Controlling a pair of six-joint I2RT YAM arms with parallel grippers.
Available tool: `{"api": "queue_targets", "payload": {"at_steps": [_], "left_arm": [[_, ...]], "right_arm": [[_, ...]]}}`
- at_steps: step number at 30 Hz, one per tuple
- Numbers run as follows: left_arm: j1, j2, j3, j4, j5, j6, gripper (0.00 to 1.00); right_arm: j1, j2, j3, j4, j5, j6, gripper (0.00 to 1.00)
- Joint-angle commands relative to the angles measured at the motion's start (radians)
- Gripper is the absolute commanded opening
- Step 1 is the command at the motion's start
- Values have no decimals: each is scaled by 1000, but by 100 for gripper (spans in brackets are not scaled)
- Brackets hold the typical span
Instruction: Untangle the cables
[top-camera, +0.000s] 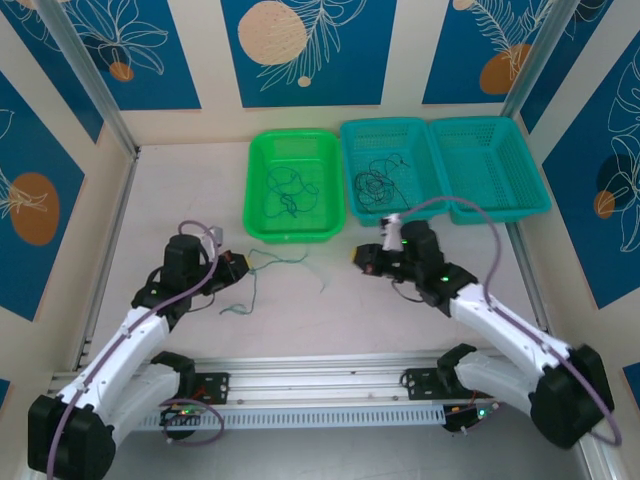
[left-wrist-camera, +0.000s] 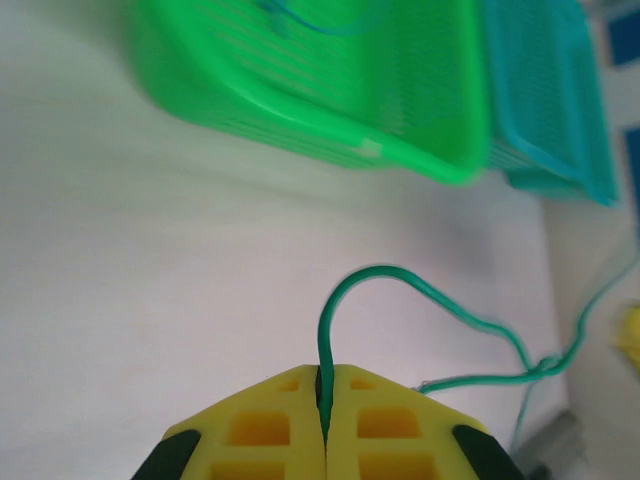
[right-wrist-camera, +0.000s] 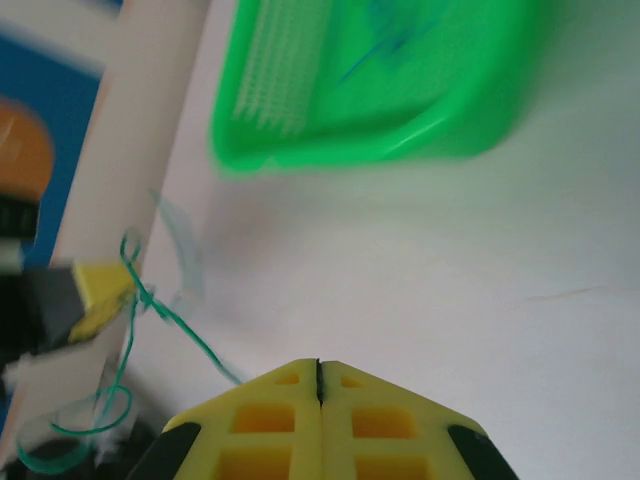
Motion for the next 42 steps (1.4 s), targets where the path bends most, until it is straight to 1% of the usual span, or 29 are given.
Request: {"api": "queue_targets", "payload": {"at_steps": [1, 6, 8, 9, 10, 11, 12, 13, 14, 15, 16, 17, 19, 21, 23, 26, 29, 30, 31, 32, 33, 34, 36, 38, 40, 42], "left_arm": [[30, 23, -22, -80, -129, 35, 6], [33, 32, -19, -88, -146, 44, 7], [33, 33, -23, -75, -132, 41, 6], [33, 36, -28, -59, -115, 37, 5], [33, 40, -37, -31, -85, 33, 4], [33, 45, -45, 5, -50, 29, 2], [33, 48, -52, 39, -19, 26, 0], [31, 51, -62, 80, 14, 13, 0], [30, 50, -73, 132, 40, -3, 0], [27, 49, -86, 181, 64, -20, 0], [22, 45, -100, 247, 91, -42, 0], [18, 41, -115, 311, 109, -65, 0], [7, 36, -128, 389, 125, -97, 0], [-9, 32, -122, 417, 122, -112, 0], [-34, 32, -116, 445, 110, -129, 0], [-66, 37, -106, 455, 95, -140, 0], [-79, 33, -100, 444, 74, -146, 0], [-81, 32, -99, 442, 72, -149, 0], [-82, 28, -99, 435, 69, -148, 0], [-82, 23, -97, 423, 64, -148, 0], [-82, 18, -94, 410, 58, -146, 0], [-83, 7, -91, 390, 47, -144, 0], [-81, -14, -89, 359, 33, -136, 0], [-81, -33, -90, 342, 24, -131, 0], [-81, -37, -91, 337, 21, -131, 0], [-80, -33, -93, 340, 18, -132, 2]], "right_arm": [[-135, -101, -38, -171, 92, 18, 0], [-278, -193, -39, -280, 68, 15, 0], [-305, -205, -39, -262, -1, -8, 0], [-296, -205, -42, -224, -70, -32, 0], [-264, -200, -47, -162, -164, -53, 2], [-205, -196, -51, -105, -213, -59, 9], [-128, -191, -54, -62, -211, -56, 15], [-24, -182, -52, -26, -159, -49, 24], [101, -161, -42, 3, -80, -33, 31], [209, -133, -34, 30, 4, -14, 35], [308, -89, -27, 83, 61, 17, 40], [391, -33, -19, 149, 86, 39, 42], [492, 77, 8, 256, 122, 96, 46], [557, 183, 33, 367, 139, 117, 50], [589, 301, 80, 429, 135, 120, 56], [596, 447, 158, 494, 67, 124, 61], [594, 582, 233, 539, 14, 151, 62], [594, 617, 249, 552, 5, 162, 61], [592, 654, 265, 577, -5, 173, 55], [587, 681, 280, 578, -9, 186, 45], [582, 698, 292, 559, -3, 198, 38], [577, 707, 301, 536, 9, 200, 31], [571, 705, 307, 476, 48, 194, 23], [562, 695, 302, 427, 66, 193, 10], [552, 682, 278, 423, 64, 206, 2], [538, 666, 250, 426, 66, 232, 0]]}}
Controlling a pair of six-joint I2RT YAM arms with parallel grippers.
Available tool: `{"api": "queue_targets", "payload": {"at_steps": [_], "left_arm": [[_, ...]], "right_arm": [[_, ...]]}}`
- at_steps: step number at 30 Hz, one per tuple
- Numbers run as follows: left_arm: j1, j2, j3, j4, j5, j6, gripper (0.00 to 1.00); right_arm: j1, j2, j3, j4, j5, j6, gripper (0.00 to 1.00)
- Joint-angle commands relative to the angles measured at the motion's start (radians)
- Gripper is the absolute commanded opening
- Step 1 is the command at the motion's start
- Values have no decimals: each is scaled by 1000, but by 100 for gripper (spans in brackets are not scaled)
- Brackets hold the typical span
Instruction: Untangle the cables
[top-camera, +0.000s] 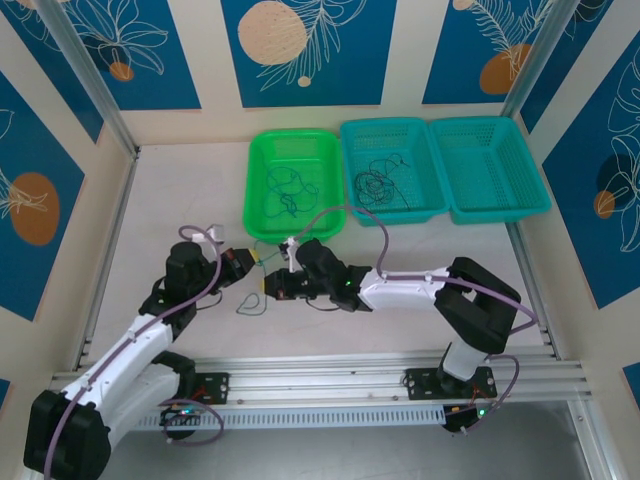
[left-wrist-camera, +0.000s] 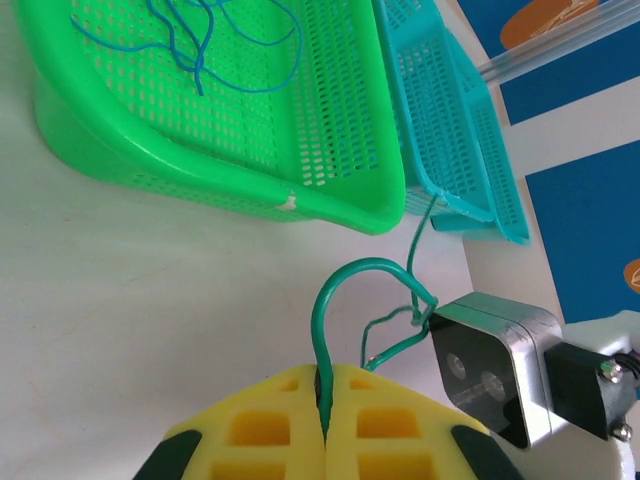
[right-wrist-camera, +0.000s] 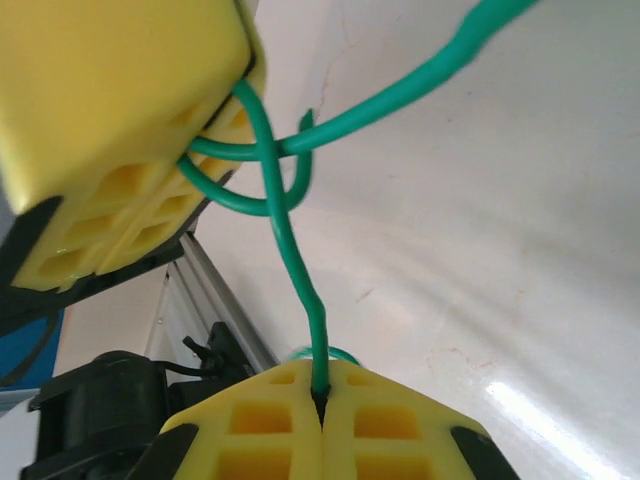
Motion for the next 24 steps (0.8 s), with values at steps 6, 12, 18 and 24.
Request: {"api": "queue_targets", "payload": {"at_steps": [6, 12, 18, 24], "left_arm": [[-5, -11, 37, -110, -86, 67, 26], [-1, 16, 36, -106, -74, 86, 19], [-2, 63, -3, 81, 60, 52, 31], [-42, 79, 18, 251, 239, 21, 61]], "right_arm": [[-87, -149, -138, -52, 40, 101, 0], [-153, -289, -210, -123, 6, 105, 0], [-145, -362, -216, -181, -22, 27, 0], [-152, -370, -187, -215, -71, -38, 0]]}}
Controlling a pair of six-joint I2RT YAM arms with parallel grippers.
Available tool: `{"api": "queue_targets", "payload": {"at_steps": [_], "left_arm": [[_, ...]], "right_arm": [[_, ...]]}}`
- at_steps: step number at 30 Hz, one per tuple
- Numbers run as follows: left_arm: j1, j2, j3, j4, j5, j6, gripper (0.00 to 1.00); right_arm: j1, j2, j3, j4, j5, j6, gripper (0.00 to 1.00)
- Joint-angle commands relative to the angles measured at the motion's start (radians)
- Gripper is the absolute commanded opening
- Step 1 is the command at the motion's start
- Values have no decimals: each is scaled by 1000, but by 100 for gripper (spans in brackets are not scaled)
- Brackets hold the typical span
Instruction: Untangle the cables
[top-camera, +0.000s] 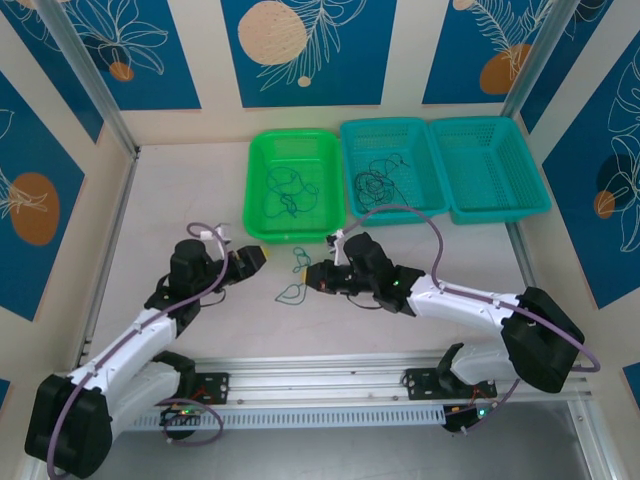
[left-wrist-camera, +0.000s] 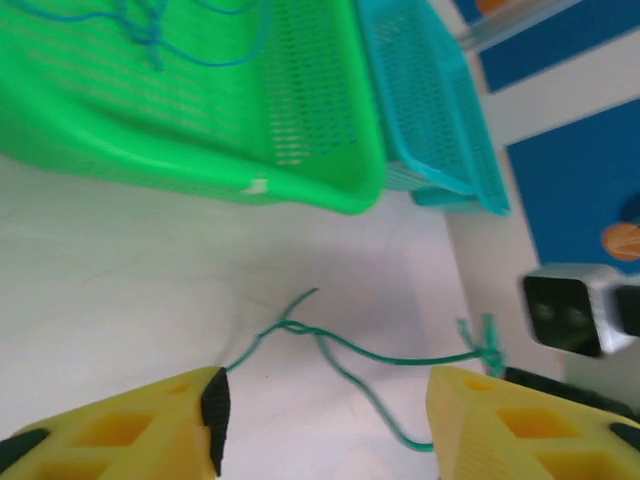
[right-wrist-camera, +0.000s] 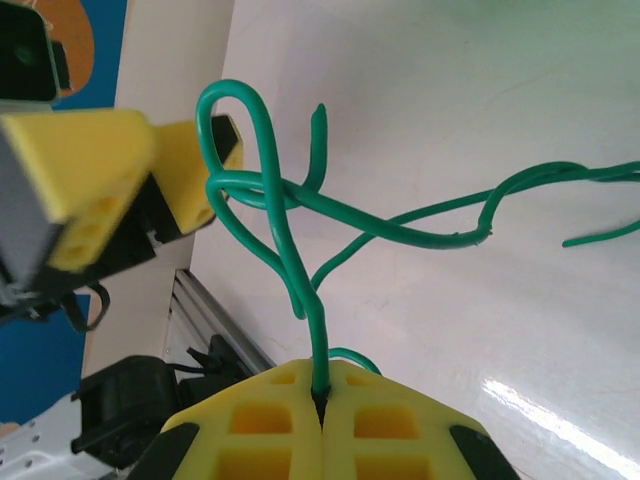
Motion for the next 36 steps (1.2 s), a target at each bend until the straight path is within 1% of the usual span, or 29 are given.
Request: {"api": "queue_targets", "payload": {"at_steps": [1, 2, 3, 4, 6, 7, 9, 10, 13, 15, 18, 21, 24, 26, 28, 29, 30, 31, 32, 33, 35, 36], "left_arm": [[-43, 0, 44, 105, 154, 50, 64], [-55, -9, 59, 61, 164, 116, 66], [-70, -24, 77, -12, 155, 218, 70], [-81, -42, 85, -81, 136, 330, 74], [-102, -75, 64, -137, 67, 511, 77], [-118, -85, 45, -138, 38, 608, 77], [-160, -94, 20, -96, 21, 735, 78], [-186, -91, 15, -62, 11, 784, 78], [-289, -61, 27, -2, -41, 933, 85], [-329, -22, 42, 26, -51, 1008, 87], [-338, 55, 39, 96, -52, 1050, 88], [-338, 117, 36, 123, -63, 1063, 89], [-341, 144, 9, 188, -78, 1032, 90], [-342, 159, 10, 197, -124, 1010, 91], [-345, 199, 26, 208, -219, 980, 92], [-345, 224, 42, 206, -237, 977, 93], [-345, 259, 59, 211, -233, 980, 93], [-346, 300, 80, 221, -222, 977, 90], [-350, 335, 100, 227, -215, 972, 85], [-353, 381, 122, 233, -215, 962, 76], [-361, 448, 148, 260, -229, 934, 52], [-364, 470, 155, 280, -233, 918, 39]], "right_arm": [[-9, -19, 28, -59, -42, -63, 0], [-14, -24, 38, -73, -45, -71, 0], [-23, -32, 46, -86, -51, -80, 0], [-32, -45, 54, -97, -61, -89, 0], [-46, -68, 75, -131, -87, -120, 0], [-51, -78, 91, -166, -96, -142, 0], [-55, -96, 123, -232, -104, -178, 0], [-54, -106, 135, -256, -110, -189, 0], [-54, -130, 150, -290, -124, -198, 0], [-51, -143, 151, -294, -126, -192, 0], [-48, -164, 149, -300, -126, -188, 0], [-46, -200, 147, -327, -103, -186, 0], [-50, -274, 147, -396, -10, -194, 0], [-60, -339, 141, -443, 54, -208, 0], [-74, -415, 131, -493, 131, -219, 0], [-81, -448, 124, -513, 160, -220, 0], [-94, -482, 116, -534, 190, -219, 0], [-109, -519, 108, -555, 213, -212, 0], [-121, -547, 103, -575, 231, -205, 0], [-137, -581, 97, -600, 254, -193, 0], [-160, -635, 88, -642, 287, -176, 0], [-171, -664, 82, -660, 298, -170, 0]]}}
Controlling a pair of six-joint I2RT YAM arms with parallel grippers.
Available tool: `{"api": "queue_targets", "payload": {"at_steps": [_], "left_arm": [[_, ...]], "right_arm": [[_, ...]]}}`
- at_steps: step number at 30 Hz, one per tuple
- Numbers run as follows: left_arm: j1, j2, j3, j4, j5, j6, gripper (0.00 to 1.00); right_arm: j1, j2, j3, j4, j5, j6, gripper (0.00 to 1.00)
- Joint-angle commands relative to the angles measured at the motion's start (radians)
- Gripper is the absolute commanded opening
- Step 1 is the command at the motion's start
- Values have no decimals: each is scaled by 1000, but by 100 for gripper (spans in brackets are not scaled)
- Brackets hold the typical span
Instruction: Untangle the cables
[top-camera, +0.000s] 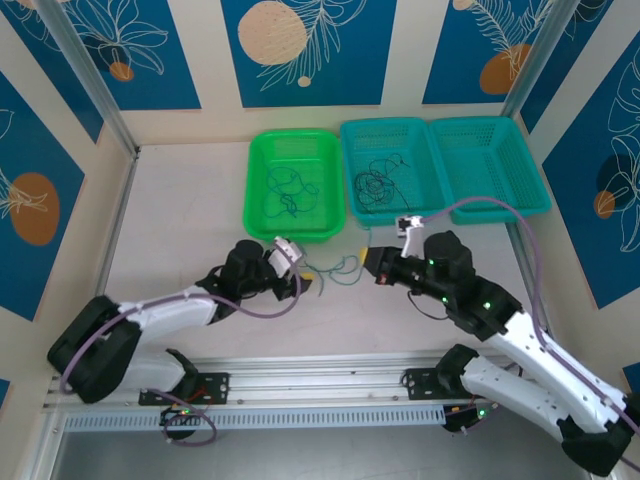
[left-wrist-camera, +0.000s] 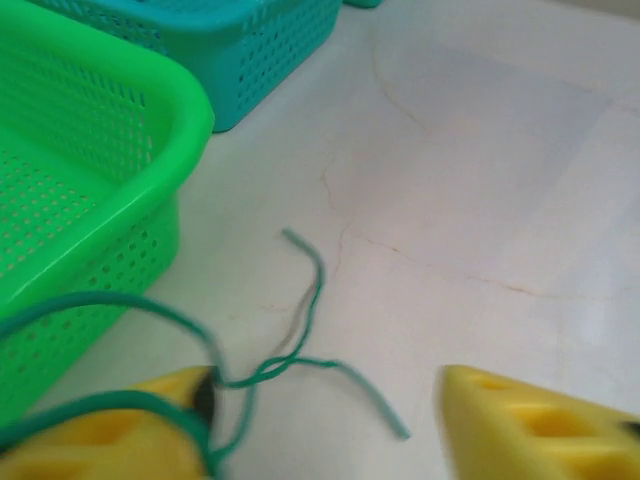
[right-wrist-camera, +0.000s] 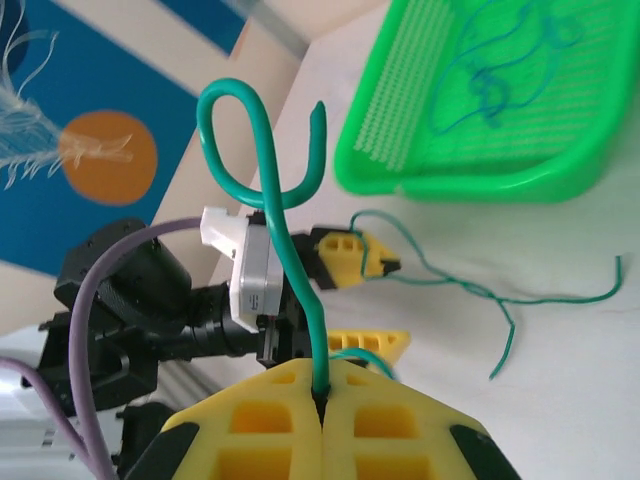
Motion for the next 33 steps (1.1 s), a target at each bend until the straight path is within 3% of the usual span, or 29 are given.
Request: {"api": "queue_targets", "payload": {"at_steps": [1, 3, 5, 11, 15, 19, 22, 25, 33], "left_arm": [[-23, 54, 42, 99, -35, -49, 25], [-32, 55, 32, 140, -55, -75, 8], [-34, 41, 30, 141, -72, -93, 0], [-34, -63, 16, 80, -63, -146, 0], [-34, -208, -42, 96, -20, -235, 0], [-35, -372, -73, 43, -70, -295, 0], [-35, -478, -77, -14, -98, -300, 0], [-36, -551, -77, -61, -107, -297, 0], [-34, -610, -85, -105, -124, -310, 0]], "right_arm": [[-32, -71, -28, -126, 104, 20, 0], [-54, -106, -30, -176, 126, 31, 0], [-81, -128, -30, -223, 149, 40, 0], [-226, -131, 11, -257, 191, 11, 0], [-440, -55, 108, -203, 153, -56, 0], [-740, 113, 173, -74, 1, -12, 0], [-910, 291, 219, 47, -92, 51, 0], [-990, 483, 315, 112, -84, 75, 0], [-1046, 913, 612, 217, 13, 43, 0]]}}
